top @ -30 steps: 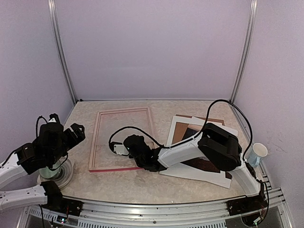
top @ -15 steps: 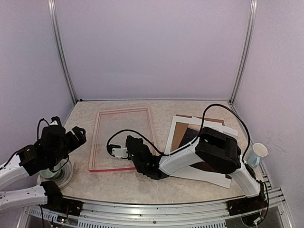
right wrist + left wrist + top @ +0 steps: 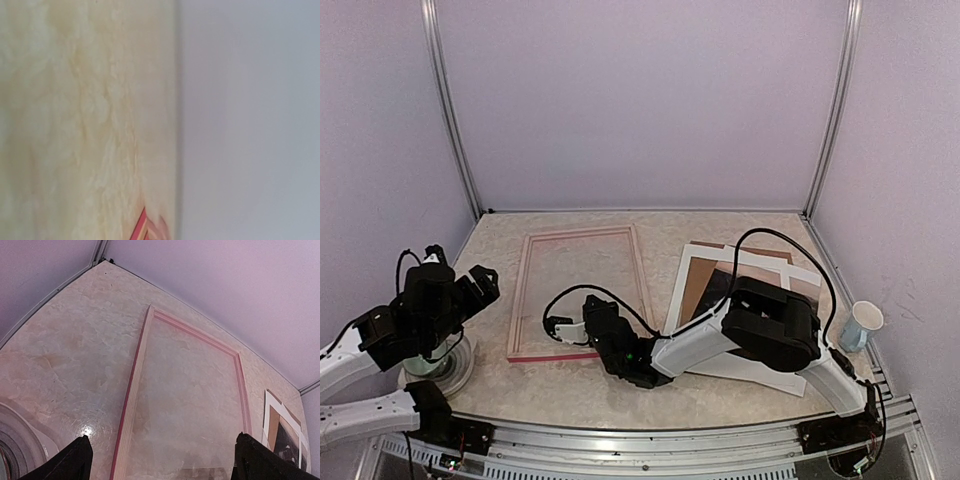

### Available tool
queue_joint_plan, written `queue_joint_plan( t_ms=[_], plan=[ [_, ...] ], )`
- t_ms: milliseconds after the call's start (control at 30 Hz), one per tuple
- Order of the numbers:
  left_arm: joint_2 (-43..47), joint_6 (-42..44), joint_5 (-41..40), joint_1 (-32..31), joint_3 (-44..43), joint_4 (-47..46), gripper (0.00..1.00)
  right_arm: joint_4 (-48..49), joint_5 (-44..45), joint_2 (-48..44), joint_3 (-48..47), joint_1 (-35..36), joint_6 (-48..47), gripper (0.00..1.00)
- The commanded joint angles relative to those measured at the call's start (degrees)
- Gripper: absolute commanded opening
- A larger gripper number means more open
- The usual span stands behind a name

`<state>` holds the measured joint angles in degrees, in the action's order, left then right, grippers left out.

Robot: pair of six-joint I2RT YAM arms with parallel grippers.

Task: Put the photo into the frame
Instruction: Adjust the glass panel.

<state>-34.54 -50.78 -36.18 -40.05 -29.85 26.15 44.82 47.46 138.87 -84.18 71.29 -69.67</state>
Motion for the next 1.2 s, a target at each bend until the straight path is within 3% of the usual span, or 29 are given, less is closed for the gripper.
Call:
queue_joint_plan(
  t_ms=[0, 1167],
  plan=[
    [0.3, 0.2, 0.4, 0.5, 0.7, -1.1, 0.99, -0.1, 3.6, 0.3, 0.3, 0.9, 1.2, 0.01],
    [1.4, -0.3, 1.2, 0.8, 1.8, -1.4, 0.99, 1.0, 6.8, 0.7, 0.6, 4.4, 2.5, 0.02]
  ],
)
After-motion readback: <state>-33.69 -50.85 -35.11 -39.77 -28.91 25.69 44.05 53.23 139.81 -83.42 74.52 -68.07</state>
